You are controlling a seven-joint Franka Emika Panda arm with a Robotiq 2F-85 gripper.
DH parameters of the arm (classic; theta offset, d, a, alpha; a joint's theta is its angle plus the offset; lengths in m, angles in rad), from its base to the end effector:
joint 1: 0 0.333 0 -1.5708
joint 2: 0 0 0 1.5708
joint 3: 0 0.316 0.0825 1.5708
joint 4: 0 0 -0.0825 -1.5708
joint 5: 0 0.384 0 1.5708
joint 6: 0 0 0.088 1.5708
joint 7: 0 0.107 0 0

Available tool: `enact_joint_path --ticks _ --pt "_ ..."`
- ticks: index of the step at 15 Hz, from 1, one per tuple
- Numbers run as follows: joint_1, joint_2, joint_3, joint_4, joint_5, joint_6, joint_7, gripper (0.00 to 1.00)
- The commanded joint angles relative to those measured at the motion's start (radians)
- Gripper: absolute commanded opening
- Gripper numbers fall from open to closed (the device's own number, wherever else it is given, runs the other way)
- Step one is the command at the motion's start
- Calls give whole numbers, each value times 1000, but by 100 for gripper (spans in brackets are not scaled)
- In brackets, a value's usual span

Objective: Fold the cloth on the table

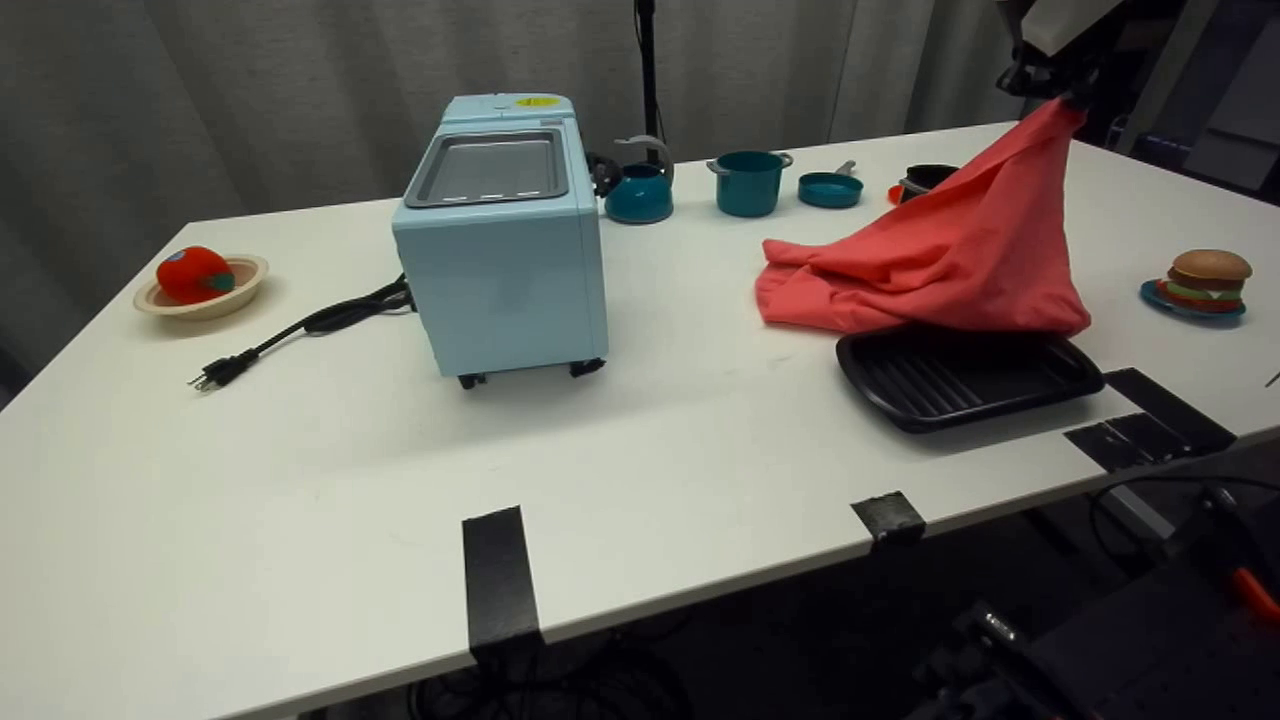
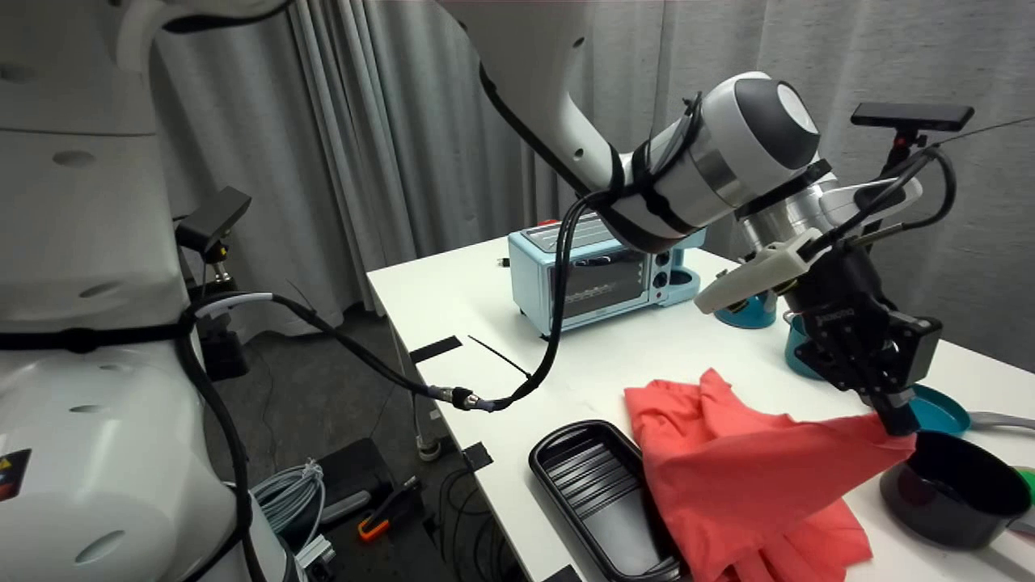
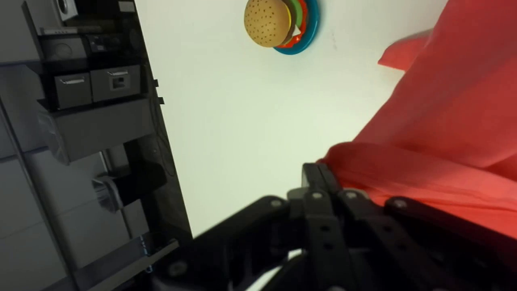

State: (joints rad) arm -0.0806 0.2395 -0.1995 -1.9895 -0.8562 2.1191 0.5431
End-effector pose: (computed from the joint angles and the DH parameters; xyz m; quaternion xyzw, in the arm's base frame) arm 0.5632 -0.1934 0.3515 0.9189 -0.1436 -0.0042 0.3675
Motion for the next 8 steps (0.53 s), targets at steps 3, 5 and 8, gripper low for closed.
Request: enact_joint_path --ticks 3,5,8 --pt "15 88 10 106 -8 -88 96 42" --pt "22 74 22 93 -4 -74 104 57" --pt "26 25 56 37 28 -16 68 80"
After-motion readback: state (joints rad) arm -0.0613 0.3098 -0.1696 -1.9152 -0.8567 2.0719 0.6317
